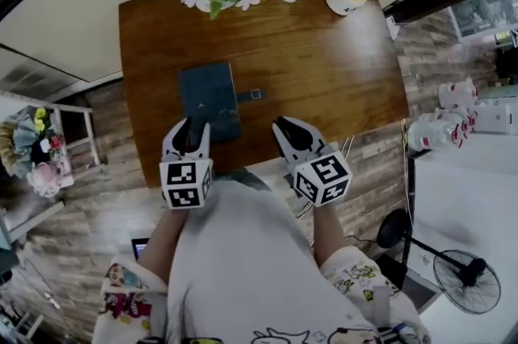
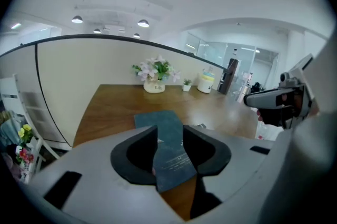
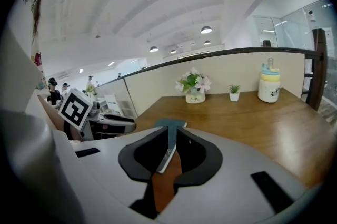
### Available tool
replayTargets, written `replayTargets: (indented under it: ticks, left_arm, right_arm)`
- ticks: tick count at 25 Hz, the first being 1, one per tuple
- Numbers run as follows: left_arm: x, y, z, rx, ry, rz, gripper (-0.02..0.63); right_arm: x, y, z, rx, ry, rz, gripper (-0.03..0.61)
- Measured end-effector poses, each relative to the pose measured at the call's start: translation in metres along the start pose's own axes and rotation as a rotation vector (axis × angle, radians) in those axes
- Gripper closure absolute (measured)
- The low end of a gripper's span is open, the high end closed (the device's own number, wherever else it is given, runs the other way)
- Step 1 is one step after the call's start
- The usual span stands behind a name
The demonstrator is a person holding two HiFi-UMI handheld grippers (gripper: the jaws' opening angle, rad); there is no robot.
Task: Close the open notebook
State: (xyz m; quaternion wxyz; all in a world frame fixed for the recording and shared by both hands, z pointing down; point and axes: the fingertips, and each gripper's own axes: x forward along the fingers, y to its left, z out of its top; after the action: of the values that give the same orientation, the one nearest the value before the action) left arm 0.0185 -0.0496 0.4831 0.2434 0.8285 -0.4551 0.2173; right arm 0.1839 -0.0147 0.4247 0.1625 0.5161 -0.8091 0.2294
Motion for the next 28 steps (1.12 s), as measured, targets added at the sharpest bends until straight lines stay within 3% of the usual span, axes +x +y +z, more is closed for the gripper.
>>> replayTargets:
  ticks: [8,14,28]
  left_arm:
    - [-0.042,0.057,0.044,-0.078,-0.128,0.094,0.492]
    - [-0.071,0.086,0.067,-0.093,-0.202,0.164,0.517]
    - [-0.116,0.103,0.100,-0.097,-0.330,0.173,0.583]
  right_arm:
    - [0.047,0.044,0.048,-0.095,-0.041,0.130,0.537]
    - [0.065,0.068,0.075,-0.127,-0.078,0.210,0.544]
    - [0.054,0.079,0.108,-0.139,-0.194,0.219,0.568]
